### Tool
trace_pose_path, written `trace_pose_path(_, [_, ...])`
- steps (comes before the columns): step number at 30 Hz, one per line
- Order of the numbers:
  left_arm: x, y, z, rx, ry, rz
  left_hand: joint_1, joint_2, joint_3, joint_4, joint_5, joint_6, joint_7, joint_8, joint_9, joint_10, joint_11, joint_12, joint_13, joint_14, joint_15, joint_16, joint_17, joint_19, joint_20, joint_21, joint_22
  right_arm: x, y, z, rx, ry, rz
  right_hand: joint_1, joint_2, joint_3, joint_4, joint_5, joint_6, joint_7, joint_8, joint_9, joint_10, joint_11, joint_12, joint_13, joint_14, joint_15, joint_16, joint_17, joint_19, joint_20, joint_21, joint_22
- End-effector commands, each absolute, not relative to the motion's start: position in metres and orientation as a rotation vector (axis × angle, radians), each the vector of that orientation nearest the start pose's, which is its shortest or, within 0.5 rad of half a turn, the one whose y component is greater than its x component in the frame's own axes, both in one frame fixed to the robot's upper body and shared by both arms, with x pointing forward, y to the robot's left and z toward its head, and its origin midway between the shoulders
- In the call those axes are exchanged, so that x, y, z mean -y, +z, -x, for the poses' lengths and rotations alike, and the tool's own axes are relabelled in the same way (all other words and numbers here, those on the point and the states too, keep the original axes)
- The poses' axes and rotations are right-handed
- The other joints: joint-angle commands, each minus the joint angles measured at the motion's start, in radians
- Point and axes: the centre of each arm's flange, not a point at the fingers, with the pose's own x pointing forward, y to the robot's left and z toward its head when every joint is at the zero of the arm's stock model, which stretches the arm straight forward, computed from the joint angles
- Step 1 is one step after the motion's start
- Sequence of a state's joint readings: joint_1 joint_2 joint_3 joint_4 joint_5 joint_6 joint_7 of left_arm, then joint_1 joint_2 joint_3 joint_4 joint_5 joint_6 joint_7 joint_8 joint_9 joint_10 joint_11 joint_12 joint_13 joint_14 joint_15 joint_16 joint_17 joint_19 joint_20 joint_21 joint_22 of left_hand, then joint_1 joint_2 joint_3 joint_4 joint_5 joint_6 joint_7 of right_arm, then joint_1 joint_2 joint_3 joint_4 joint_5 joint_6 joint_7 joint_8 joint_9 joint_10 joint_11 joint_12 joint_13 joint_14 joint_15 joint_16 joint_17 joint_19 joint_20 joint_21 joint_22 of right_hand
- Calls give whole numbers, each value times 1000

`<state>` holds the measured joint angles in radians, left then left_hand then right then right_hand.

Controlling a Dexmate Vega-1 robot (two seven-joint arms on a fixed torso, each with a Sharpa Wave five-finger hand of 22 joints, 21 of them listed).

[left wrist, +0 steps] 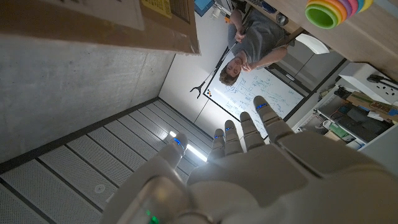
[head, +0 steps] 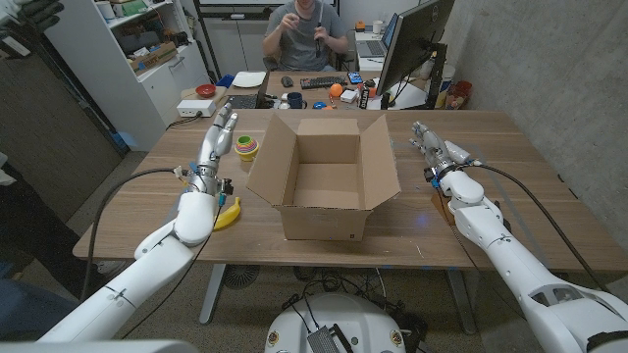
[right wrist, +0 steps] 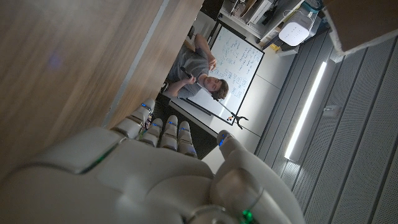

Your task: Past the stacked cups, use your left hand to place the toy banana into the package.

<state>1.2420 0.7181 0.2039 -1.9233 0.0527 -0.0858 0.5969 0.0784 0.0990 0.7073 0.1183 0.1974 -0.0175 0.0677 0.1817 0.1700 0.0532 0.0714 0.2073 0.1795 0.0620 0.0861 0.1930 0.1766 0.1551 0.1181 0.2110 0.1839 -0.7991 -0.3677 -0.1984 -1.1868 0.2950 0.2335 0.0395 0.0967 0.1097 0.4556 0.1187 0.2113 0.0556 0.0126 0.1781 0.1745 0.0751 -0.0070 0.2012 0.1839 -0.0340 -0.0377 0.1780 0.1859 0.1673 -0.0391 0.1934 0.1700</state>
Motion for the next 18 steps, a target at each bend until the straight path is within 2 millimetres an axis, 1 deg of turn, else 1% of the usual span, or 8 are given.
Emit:
trace_pose_path(1, [-298,-7,-470,927,432,-699,12,39,3,-10,-5,-8,-2,-1,3,4,2,4,3,7,1,4,-1,8,-7,7,3,307,-18,-675,583,78,136,2,21,-2,2,4,4,6,7,4,7,0,4,4,-2,-40,8,3,15,-50,3,3])
trace_pose_path(8, [-295,-8,-450,905,402,-783,18,34,3,-22,-7,-8,-7,-1,3,4,-1,3,3,10,-3,2,-1,4,-4,5,3,309,-19,-676,579,75,135,2,20,-2,3,5,6,7,7,4,8,0,5,4,-2,-40,8,2,15,-49,4,3])
trace_pose_path(11, [-296,-9,-437,897,400,-815,21,27,2,-31,-9,-7,-12,0,3,1,-1,1,3,9,-5,0,-1,-2,8,2,3,310,-19,-676,578,74,136,1,20,-2,3,5,6,7,7,4,8,-1,5,4,-2,-41,8,2,15,-51,3,3])
trace_pose_path(12, [-296,-9,-433,887,401,-827,22,25,1,-33,-9,-7,-14,0,3,0,-1,0,3,7,-4,-2,-1,-3,8,2,3,310,-19,-676,577,76,136,1,20,-2,3,5,6,7,7,4,9,0,5,4,-1,-40,8,2,15,-50,3,3])
trace_pose_path(13, [-296,-9,-433,885,401,-828,23,24,1,-35,-10,-7,-15,-1,3,-1,-1,-1,3,7,-3,-2,-1,-4,9,2,3,310,-19,-676,576,77,136,1,20,-2,3,5,6,7,7,4,9,0,5,4,-2,-40,8,2,16,-50,4,3])
trace_pose_path(14, [-298,-11,-424,872,414,-866,23,22,0,-37,-10,-7,-16,-1,3,-1,-2,-1,3,5,-4,-3,-1,-4,9,2,3,310,-19,-676,577,75,140,1,20,-2,3,5,6,6,7,4,8,0,5,4,-1,-40,8,2,15,-51,3,3])
trace_pose_path(15, [-298,-11,-422,864,414,-875,24,19,-1,-40,-11,-9,-16,-1,3,-5,-2,-3,4,5,-4,-4,-1,-4,9,1,3,311,-19,-676,578,74,140,1,20,-2,3,5,6,7,7,4,9,0,5,4,-1,-41,8,2,15,-51,3,3])
trace_pose_path(18, [-302,-14,-407,814,423,-918,25,13,-3,-45,-13,-13,-21,-3,3,-8,-1,-4,4,-1,-5,-7,-1,-6,13,1,3,311,-19,-678,574,77,139,1,20,-2,3,5,6,7,7,4,9,0,5,4,-1,-40,8,2,15,-50,3,3])
